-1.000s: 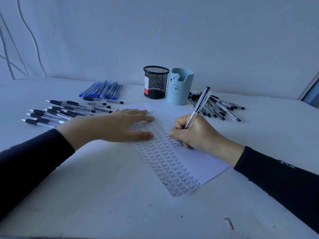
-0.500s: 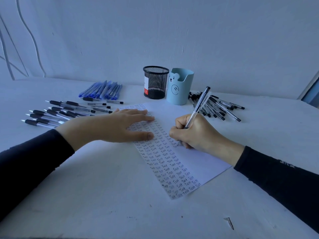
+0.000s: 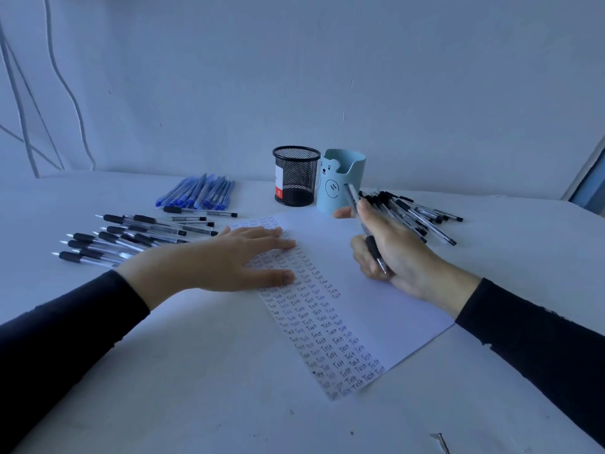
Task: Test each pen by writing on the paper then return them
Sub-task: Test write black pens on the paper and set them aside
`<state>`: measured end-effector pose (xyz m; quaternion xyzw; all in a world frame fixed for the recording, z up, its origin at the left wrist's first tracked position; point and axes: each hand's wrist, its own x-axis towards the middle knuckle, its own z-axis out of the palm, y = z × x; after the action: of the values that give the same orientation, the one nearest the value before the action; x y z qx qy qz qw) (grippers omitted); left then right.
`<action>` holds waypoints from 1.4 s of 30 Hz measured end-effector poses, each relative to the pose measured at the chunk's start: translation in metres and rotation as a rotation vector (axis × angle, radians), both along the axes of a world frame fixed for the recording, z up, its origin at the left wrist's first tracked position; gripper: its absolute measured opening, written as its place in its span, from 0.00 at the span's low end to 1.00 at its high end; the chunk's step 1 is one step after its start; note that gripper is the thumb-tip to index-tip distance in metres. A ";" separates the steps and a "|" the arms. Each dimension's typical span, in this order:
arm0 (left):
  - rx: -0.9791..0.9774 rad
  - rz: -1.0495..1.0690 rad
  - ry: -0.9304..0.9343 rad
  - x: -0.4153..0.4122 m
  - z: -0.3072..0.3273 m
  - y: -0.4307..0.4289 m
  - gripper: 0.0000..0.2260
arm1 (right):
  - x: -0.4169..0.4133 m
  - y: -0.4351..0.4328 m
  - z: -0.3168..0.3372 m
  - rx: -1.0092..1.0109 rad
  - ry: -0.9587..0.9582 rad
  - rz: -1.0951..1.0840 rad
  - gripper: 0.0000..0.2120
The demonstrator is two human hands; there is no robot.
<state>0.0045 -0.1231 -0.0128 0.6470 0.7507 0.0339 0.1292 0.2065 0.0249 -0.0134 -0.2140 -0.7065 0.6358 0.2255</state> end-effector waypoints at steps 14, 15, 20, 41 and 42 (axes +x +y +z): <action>-0.018 -0.017 0.047 -0.003 -0.001 0.003 0.34 | 0.005 0.017 0.010 -0.322 0.147 0.052 0.14; -0.014 -0.021 0.048 -0.004 -0.002 0.003 0.34 | 0.005 0.018 0.010 -0.325 0.166 0.044 0.14; 0.000 -0.029 0.031 -0.008 -0.005 0.004 0.37 | 0.013 0.040 0.026 -0.267 0.359 -0.153 0.09; 0.491 0.339 0.140 -0.086 -0.013 0.028 0.11 | 0.028 0.101 -0.024 1.095 -0.494 -0.456 0.16; 0.499 0.334 0.145 -0.086 -0.014 0.029 0.11 | 0.027 0.100 -0.024 1.099 -0.495 -0.471 0.16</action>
<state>-0.0818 -0.0941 -0.0266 0.5273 0.8222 0.1919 -0.0950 0.2340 0.1247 -0.0376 -0.3567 -0.8943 0.0468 0.2661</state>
